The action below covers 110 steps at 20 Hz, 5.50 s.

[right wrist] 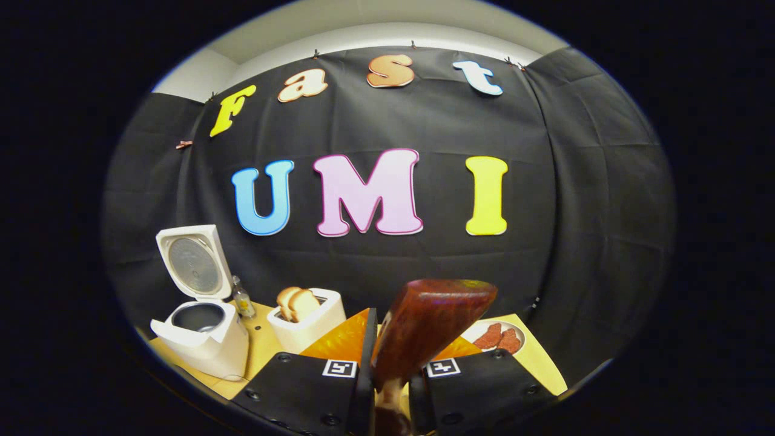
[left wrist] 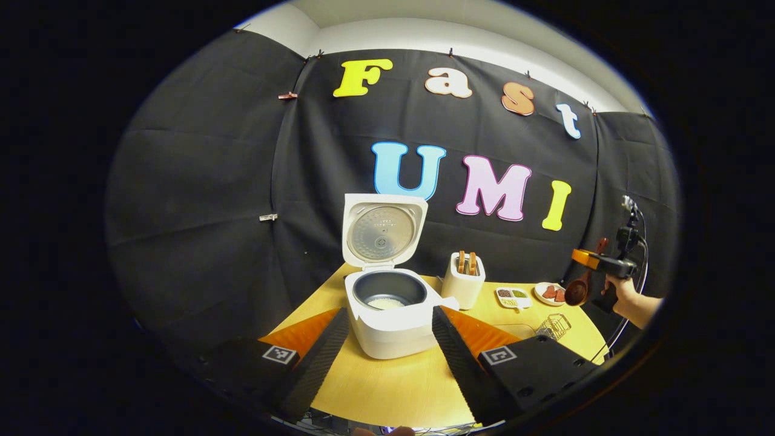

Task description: Close the left gripper, press the button to open the rice cooker; take a wooden spoon from the chopstick holder with the right hand, scoop a spoonful of rice and pour it into the rice cooker, then put the wooden spoon back into the chopstick holder.

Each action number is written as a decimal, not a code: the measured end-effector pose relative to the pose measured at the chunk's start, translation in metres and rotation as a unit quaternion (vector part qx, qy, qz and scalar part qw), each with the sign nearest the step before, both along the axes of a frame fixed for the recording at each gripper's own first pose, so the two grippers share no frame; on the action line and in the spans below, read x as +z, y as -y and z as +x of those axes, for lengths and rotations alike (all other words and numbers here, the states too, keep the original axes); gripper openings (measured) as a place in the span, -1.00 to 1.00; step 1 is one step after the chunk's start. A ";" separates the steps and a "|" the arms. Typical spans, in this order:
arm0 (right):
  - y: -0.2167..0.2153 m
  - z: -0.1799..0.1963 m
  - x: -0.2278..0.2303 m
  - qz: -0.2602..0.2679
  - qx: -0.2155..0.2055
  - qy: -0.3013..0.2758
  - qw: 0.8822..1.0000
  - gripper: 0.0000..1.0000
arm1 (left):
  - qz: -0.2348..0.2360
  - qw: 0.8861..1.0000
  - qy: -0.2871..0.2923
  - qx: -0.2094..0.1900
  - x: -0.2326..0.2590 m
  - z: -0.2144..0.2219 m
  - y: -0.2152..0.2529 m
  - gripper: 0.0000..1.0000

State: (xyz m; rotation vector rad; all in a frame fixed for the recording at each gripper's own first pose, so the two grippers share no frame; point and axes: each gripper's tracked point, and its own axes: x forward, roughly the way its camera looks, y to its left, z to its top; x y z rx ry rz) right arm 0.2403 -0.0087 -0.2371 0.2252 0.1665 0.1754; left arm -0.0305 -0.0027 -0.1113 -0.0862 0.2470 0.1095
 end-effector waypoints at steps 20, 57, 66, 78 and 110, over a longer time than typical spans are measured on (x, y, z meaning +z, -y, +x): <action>0.011 -0.013 -0.164 0.003 -0.012 -0.126 0.992 -0.48 | 0.024 0.999 -0.030 -0.003 -0.005 0.009 0.031 0.90; 0.134 -0.184 0.095 -0.044 -0.146 0.056 0.987 0.95 | 0.001 0.980 0.184 -0.075 0.194 0.208 0.014 0.89; 0.091 -0.211 0.139 -0.096 -0.169 0.089 0.977 0.94 | 0.026 0.974 0.208 -0.086 0.227 0.323 -0.018 0.89; 0.088 -0.238 0.142 -0.037 -0.230 0.065 0.970 0.94 | 0.045 0.994 0.091 0.027 0.101 0.458 -0.101 0.89; 0.112 -0.279 0.158 -0.053 -0.166 0.085 0.981 0.94 | 0.013 0.992 -0.117 0.050 -0.144 0.251 0.001 0.94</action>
